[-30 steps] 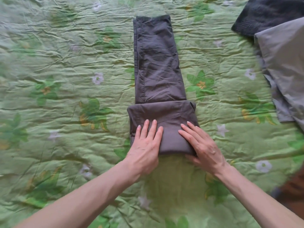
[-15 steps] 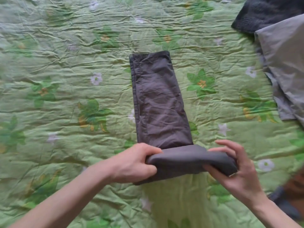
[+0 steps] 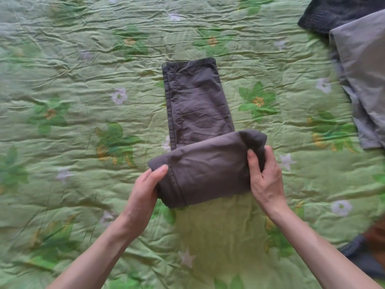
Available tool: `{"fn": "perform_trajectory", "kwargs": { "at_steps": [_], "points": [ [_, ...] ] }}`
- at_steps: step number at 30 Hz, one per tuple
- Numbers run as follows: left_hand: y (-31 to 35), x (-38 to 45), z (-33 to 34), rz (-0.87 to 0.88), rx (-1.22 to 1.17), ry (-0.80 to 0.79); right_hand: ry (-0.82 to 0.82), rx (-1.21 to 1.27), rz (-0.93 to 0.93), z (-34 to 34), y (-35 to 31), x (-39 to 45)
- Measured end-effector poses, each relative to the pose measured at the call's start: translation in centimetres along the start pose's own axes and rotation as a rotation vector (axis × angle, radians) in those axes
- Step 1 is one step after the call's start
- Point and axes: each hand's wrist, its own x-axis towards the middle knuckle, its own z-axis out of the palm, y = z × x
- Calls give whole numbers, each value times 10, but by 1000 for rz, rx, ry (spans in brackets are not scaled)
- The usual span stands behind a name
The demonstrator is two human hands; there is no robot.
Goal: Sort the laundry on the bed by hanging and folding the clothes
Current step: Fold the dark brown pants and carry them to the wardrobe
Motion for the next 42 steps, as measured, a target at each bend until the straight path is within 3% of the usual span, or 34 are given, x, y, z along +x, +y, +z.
{"fn": "perform_trajectory", "kwargs": {
  "at_steps": [4,10,15,19,26,31,34,39,42],
  "points": [
    [-5,8,1,130,398,23,72,-69,53,18,1,18],
    [-16,37,9,102,358,159,18,-163,231,36,17,40],
    [-25,42,9,240,465,194,-36,-158,28,25,10,28],
    [-31,45,8,206,477,225,-61,-282,81,29,20,17],
    [-37,46,16,305,542,332,27,-317,136,42,21,10],
    [-36,46,18,350,558,338,118,-194,88,39,13,8],
    [-36,53,17,375,660,386,142,-165,74,41,10,15],
    [-35,67,19,318,848,473,117,-421,127,53,17,25],
    [-31,60,29,290,1016,612,137,-453,65,51,13,21]
  ]
}}
